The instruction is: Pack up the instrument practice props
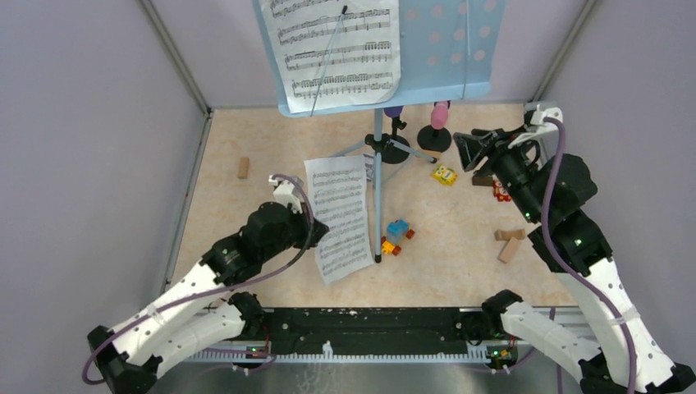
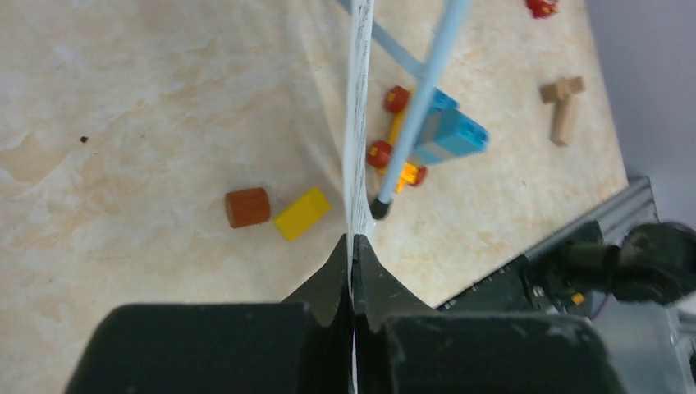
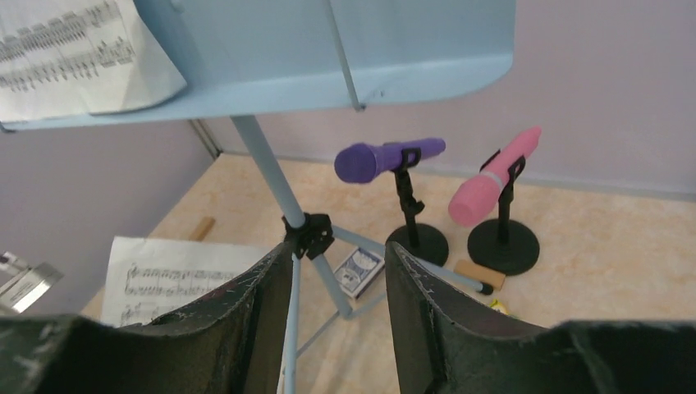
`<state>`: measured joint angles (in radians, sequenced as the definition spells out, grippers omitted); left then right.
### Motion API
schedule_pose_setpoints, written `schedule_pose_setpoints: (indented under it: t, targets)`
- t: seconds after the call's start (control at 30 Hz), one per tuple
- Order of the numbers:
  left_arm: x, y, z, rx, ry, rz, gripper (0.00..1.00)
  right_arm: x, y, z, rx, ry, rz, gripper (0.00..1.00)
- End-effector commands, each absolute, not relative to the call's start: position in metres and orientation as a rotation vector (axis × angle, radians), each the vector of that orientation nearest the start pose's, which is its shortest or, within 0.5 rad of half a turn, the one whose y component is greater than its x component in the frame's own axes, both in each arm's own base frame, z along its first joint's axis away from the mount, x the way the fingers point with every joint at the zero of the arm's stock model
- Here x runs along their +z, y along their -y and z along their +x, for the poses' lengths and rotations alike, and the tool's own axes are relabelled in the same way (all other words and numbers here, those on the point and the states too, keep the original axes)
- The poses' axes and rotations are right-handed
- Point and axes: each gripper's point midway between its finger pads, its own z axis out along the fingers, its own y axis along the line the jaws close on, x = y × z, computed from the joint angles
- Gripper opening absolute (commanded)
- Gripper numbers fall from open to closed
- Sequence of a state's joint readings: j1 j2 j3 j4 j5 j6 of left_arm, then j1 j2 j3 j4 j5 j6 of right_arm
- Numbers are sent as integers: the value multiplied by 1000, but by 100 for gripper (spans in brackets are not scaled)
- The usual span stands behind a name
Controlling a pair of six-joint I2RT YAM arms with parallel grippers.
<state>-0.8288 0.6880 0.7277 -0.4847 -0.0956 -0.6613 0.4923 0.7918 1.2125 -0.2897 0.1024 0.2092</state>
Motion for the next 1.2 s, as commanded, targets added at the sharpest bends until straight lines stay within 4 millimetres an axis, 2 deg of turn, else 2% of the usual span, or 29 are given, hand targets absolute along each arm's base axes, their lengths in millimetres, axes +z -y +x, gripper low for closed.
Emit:
schedule_pose_setpoints:
  t: [0.0, 0.17, 0.33, 0.43, 0.53, 0.77, 0.83, 0.93, 1.07, 1.1, 1.17]
  targets:
    - [203, 198, 224, -836, -2072, -39, 0, 417, -134, 257, 538, -1542, -116, 45]
    - [186, 150, 279, -797, -2085, -181, 0, 394, -139, 256, 551, -1605, -139, 45]
    - [174, 111, 317, -767, -2112, -301, 0, 372, -142, 253, 566, -1655, -149, 45]
    - [168, 94, 334, -719, -2130, -339, 0, 355, -143, 251, 574, -1691, -149, 46]
    - [157, 76, 349, -599, -2196, -343, 0, 344, -144, 248, 580, -1721, -151, 46]
    - [127, 42, 364, -346, -2351, -373, 0, 329, -148, 243, 610, -1769, -160, 47]
    - [122, 38, 365, -313, -2370, -383, 0, 330, -147, 242, 621, -1777, -140, 49]
    - [113, 32, 362, -270, -2396, -403, 5, 336, -145, 238, 644, -1778, -89, 54]
    - [109, 26, 360, -229, -2405, -430, 16, 358, -140, 233, 702, -1767, 38, 55]
    - [109, 26, 360, -229, -2405, -432, 20, 367, -140, 231, 729, -1759, 60, 56]
    - [108, 16, 360, -213, -2398, -479, 35, 387, -140, 224, 786, -1738, 116, 57]
